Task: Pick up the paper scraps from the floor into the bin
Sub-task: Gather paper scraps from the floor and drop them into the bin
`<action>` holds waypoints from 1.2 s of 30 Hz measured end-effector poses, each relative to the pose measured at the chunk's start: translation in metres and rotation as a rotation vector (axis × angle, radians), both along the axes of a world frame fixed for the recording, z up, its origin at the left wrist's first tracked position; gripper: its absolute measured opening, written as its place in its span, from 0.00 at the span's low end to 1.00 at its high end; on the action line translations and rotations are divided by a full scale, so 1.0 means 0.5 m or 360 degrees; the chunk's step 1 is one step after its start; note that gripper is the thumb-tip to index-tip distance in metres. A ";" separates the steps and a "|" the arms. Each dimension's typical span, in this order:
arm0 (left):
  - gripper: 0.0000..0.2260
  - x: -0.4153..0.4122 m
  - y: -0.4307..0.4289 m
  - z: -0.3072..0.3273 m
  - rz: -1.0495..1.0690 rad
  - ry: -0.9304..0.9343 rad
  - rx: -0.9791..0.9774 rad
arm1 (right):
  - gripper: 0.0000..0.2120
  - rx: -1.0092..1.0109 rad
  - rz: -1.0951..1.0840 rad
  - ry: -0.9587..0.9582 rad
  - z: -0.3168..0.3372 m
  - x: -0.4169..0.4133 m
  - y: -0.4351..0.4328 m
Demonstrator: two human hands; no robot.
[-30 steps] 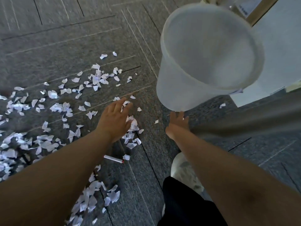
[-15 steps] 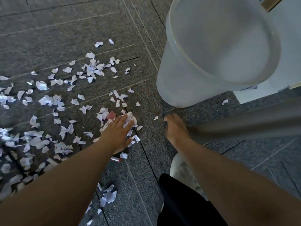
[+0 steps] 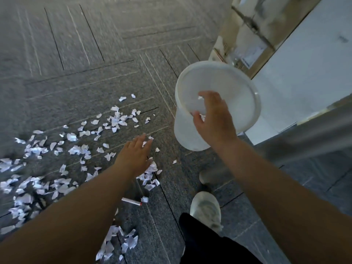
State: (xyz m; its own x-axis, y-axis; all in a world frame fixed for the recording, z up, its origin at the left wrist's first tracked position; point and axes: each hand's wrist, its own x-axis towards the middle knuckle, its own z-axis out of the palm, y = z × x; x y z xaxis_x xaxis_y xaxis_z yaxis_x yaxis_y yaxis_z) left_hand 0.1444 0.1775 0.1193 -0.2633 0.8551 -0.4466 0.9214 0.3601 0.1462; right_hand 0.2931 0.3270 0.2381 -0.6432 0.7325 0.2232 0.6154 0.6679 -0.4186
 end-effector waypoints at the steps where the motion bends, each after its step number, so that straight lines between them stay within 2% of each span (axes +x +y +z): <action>1: 0.30 0.001 0.008 0.020 0.0005 -0.0003 0.0029 | 0.22 -0.0176 -0.0061 -0.0296 -0.006 0.014 0.009; 2: 0.30 0.003 0.013 0.037 0.0008 -0.0012 0.0046 | 0.24 -0.0265 -0.0065 -0.0507 -0.014 0.027 0.012; 4: 0.30 0.007 0.016 0.070 0.0002 -0.0016 0.0058 | 0.24 -0.0192 0.0015 -0.0617 -0.019 0.043 0.005; 7: 0.30 0.003 -0.008 0.100 0.0017 0.0012 0.0080 | 0.22 -0.0051 0.0097 -0.0580 -0.011 0.038 -0.034; 10: 0.30 -0.013 -0.065 0.105 0.0080 0.0033 0.0100 | 0.21 0.0067 0.0421 -0.0442 -0.020 0.006 -0.098; 14: 0.29 -0.052 -0.151 0.081 0.0213 0.0038 0.0056 | 0.22 -0.0017 0.0773 -0.0515 -0.094 -0.057 -0.180; 16: 0.30 -0.070 -0.193 0.055 0.0256 0.0040 0.0033 | 0.25 -0.0214 0.0676 -0.0666 -0.155 -0.078 -0.207; 19: 0.31 -0.095 -0.253 -0.008 0.0294 0.0065 -0.0006 | 0.31 -0.0547 0.0330 -0.0941 -0.267 -0.076 -0.233; 25: 0.38 -0.120 -0.337 -0.166 0.0433 0.0024 -0.0208 | 0.48 -0.0546 0.0124 -0.1348 -0.452 -0.052 -0.278; 28: 0.42 -0.121 -0.358 -0.229 0.0510 0.0030 -0.0243 | 0.53 -0.0481 0.0105 -0.1305 -0.511 -0.067 -0.264; 31: 0.45 -0.141 -0.377 -0.274 0.0587 0.0072 -0.0209 | 0.55 -0.0420 0.0225 -0.1235 -0.552 -0.095 -0.246; 36: 0.45 -0.158 -0.365 -0.314 0.0548 -0.0036 -0.0152 | 0.49 -0.0386 0.0384 -0.1024 -0.581 -0.113 -0.297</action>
State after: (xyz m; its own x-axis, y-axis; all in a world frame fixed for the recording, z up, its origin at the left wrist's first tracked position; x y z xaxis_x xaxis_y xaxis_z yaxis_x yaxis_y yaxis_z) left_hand 0.0653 -0.0049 -0.0377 -0.5179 0.6721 -0.5292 0.7407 0.6618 0.1155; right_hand 0.2365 0.1787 -0.0522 -0.7422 0.5347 -0.4040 0.6369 0.7504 -0.1771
